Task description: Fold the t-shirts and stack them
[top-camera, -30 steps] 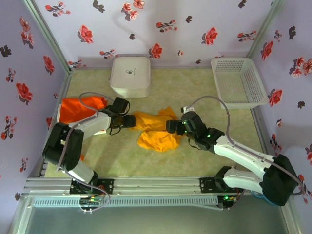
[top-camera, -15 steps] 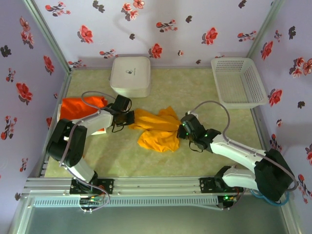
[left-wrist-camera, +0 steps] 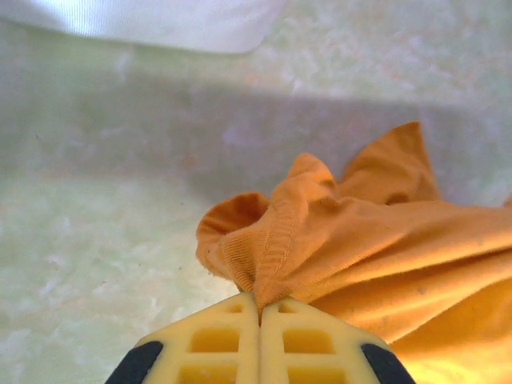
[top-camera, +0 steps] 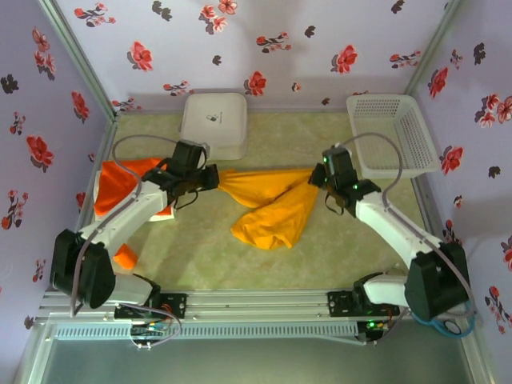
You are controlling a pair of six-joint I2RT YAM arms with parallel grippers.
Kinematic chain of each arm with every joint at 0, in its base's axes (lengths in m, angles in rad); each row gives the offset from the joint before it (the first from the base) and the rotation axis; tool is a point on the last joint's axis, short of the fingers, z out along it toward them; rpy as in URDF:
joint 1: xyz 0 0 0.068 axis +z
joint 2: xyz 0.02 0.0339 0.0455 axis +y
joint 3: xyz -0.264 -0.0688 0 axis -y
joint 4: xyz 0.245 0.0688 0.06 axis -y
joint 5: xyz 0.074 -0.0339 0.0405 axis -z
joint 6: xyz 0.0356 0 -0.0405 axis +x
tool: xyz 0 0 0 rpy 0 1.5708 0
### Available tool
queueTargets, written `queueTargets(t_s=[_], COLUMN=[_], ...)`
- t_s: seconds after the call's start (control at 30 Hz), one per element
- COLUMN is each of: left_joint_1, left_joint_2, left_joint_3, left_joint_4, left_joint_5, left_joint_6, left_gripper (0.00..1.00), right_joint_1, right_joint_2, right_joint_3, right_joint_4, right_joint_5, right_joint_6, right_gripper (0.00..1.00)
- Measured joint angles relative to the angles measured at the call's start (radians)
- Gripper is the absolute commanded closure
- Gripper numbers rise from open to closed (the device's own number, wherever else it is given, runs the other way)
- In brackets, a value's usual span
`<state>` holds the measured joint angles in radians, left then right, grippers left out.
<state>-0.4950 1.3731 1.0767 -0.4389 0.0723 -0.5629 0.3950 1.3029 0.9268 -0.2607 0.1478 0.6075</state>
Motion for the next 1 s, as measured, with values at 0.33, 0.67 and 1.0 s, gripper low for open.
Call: queueTargets(t_s=[0.33,0.67,1.0], left_joint_1=[0.006,0.031,0.031], left_joint_2=[-0.026,-0.027,-0.027], left_joint_3=[0.117,0.117,0.117], left_joint_4=[-0.107,-0.137,-0.140], left_joint_5=[-0.039,-0.053,-0.053], left_joint_6=[0.024,0.049,0.050], left_gripper=[1.00,1.00,1.00], right_joint_1=[-0.025,-0.014,0.097], right_joint_2=[0.237,0.053,0.119], right_joint_3=[0.304,-0.140,-0.205], right_joint_4=[-0.112,-0.097,0.016], right_joint_5=[-0.009,-0.264,-0.313], right_joint_6=[-0.111,-0.025,0.055], right_gripper=[0.02,0.16,1.00])
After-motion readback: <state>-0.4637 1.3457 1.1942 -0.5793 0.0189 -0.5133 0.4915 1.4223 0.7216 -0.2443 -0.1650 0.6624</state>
